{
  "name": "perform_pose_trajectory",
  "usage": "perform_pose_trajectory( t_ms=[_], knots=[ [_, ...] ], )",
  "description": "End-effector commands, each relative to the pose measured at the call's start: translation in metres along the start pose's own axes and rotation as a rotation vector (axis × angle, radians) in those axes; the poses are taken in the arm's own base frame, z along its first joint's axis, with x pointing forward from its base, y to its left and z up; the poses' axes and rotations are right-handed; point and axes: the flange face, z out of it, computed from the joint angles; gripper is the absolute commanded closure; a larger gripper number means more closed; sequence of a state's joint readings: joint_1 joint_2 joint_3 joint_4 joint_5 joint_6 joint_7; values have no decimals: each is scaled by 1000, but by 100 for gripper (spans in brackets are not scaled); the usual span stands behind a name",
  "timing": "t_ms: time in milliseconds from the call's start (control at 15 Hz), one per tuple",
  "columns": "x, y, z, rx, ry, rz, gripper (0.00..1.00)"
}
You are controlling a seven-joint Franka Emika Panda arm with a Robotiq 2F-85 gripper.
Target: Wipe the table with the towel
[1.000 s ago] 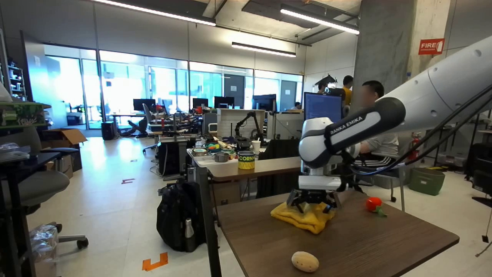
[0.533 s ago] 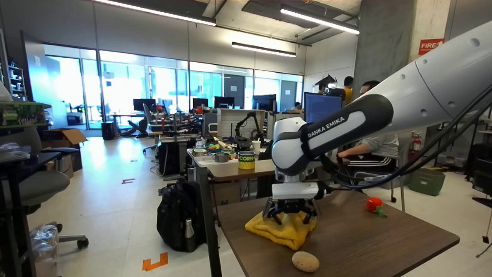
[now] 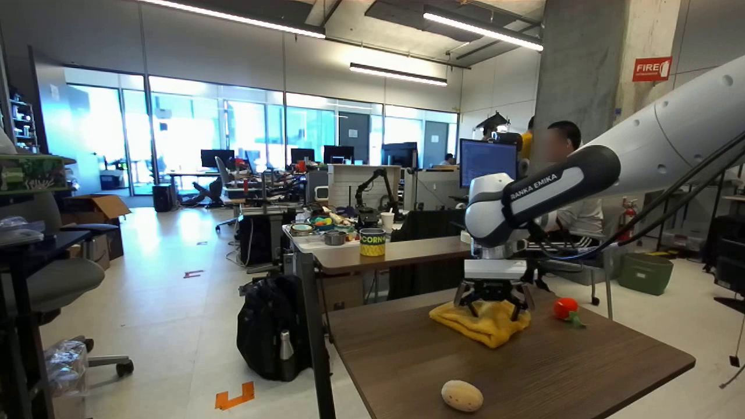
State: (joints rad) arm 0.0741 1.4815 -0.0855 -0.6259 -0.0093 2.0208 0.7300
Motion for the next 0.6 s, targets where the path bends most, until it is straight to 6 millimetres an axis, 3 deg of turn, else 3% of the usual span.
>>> perform_pose_trajectory(
  t_ms=[0,200,533],
  knots=[
    [9,10,4,7,-12,34,0],
    [-22,-23,6,27,-33,-38,0],
    [-96,-94,-6,63,-62,-189,0]
  ],
)
